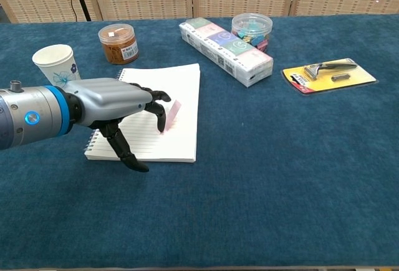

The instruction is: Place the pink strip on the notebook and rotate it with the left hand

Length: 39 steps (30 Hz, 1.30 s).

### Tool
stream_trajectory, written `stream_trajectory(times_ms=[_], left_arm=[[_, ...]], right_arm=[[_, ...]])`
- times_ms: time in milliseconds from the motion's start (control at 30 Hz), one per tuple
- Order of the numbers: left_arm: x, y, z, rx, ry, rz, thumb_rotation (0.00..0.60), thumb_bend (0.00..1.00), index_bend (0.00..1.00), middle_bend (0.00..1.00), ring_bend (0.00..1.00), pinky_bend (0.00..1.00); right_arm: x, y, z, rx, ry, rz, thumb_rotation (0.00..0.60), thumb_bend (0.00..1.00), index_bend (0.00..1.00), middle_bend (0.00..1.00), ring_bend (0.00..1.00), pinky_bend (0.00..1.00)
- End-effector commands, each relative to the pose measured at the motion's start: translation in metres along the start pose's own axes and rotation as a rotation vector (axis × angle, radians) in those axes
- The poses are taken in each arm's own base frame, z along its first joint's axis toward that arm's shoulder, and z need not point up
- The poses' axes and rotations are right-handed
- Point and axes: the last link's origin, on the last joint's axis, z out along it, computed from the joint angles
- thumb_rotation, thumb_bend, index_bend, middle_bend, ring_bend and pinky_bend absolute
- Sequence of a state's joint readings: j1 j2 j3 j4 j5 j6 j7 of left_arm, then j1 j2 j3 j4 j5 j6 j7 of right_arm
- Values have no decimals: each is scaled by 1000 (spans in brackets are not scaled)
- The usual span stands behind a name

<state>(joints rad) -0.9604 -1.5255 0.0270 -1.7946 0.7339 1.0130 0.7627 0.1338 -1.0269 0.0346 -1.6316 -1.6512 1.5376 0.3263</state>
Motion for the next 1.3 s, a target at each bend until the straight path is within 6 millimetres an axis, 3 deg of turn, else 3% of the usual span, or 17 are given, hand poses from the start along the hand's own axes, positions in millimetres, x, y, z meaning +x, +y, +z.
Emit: stream_trajectory(times_ms=[33, 500, 1000, 1300], left_arm=[[0, 1, -1, -2, 1, 2, 373, 0, 323, 0, 0, 0], [0, -11, -2, 26, -2, -7, 372, 0, 323, 0, 0, 0], [-4, -5, -4, 6, -7, -5, 373, 0, 323, 0, 0, 0], [-2, -13, -3, 29, -2, -10, 371, 0, 323, 0, 0, 0]], right_arm=[[0, 0, 0, 0, 0, 0, 600, 0, 82, 0, 0, 101], [0, -1, 0, 2, -1, 1, 600, 0, 81, 0, 0, 101], [1, 0, 0, 1, 2, 3, 600, 0, 81, 0, 0, 102], [1, -1, 0, 2, 0, 4, 600, 0, 81, 0, 0, 102]])
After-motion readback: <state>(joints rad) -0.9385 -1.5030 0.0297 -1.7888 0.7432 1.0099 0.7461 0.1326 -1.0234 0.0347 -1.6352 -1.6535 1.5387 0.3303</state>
